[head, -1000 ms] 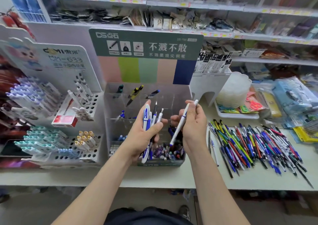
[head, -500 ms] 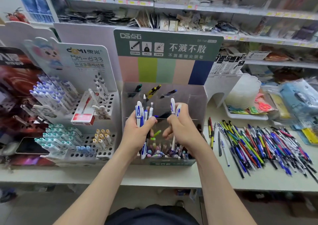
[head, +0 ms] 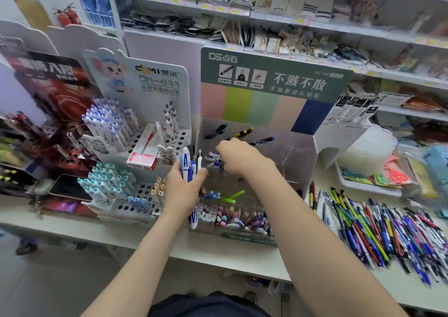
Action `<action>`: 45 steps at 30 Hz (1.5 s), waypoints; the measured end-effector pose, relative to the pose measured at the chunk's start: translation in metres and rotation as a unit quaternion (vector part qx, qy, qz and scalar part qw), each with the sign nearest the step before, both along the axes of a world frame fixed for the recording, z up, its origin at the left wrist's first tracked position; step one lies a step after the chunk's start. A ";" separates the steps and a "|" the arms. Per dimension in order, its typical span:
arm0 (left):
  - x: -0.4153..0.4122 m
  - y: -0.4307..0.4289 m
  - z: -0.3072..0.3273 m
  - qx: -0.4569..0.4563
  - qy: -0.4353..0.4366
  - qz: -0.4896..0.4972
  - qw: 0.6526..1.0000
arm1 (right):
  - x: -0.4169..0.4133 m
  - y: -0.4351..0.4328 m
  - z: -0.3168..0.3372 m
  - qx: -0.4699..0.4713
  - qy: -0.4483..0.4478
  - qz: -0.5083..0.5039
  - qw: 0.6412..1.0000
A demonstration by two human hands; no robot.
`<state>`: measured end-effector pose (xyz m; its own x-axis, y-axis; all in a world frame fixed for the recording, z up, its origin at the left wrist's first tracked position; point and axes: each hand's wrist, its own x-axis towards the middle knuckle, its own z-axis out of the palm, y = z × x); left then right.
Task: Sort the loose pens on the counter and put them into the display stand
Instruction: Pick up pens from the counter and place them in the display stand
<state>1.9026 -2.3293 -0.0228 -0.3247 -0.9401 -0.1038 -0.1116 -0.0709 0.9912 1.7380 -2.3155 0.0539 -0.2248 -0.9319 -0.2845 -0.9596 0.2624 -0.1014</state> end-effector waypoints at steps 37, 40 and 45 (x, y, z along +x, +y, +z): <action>-0.008 0.022 0.033 0.149 0.074 -0.337 0.927 | -0.010 0.082 0.008 -0.527 -0.553 -0.295 0.573; -0.009 0.020 0.033 0.143 0.080 -0.331 0.929 | -0.010 0.087 0.002 -0.408 -0.435 -0.207 0.776; -0.007 0.017 0.039 0.118 0.067 -0.375 0.917 | -0.006 0.085 -0.008 -0.191 -0.259 -0.094 0.942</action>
<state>1.8953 -2.3122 0.0159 -0.8952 -0.4040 -0.1881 -0.0954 -0.2386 0.9664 1.7316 -2.2307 0.0462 -0.3196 -0.9461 -0.0532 -0.6961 0.2725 -0.6642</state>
